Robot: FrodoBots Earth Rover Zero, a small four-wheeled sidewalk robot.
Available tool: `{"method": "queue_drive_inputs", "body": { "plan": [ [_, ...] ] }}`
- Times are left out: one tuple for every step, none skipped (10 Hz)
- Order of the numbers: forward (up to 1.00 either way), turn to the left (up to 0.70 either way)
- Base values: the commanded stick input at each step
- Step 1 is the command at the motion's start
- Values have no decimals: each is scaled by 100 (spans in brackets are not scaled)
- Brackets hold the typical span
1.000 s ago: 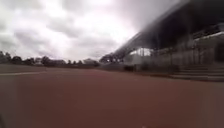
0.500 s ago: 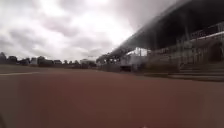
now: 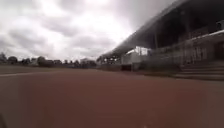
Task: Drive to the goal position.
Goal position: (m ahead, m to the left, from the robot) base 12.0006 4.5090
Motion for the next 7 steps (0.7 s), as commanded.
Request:
{"method": "queue_drive_inputs", "body": {
  "plan": [
    [70, 0],
    [70, 0],
    [70, 0],
    [70, 0],
    [70, 0],
    [70, 0],
    [70, 0]
  ]
}}
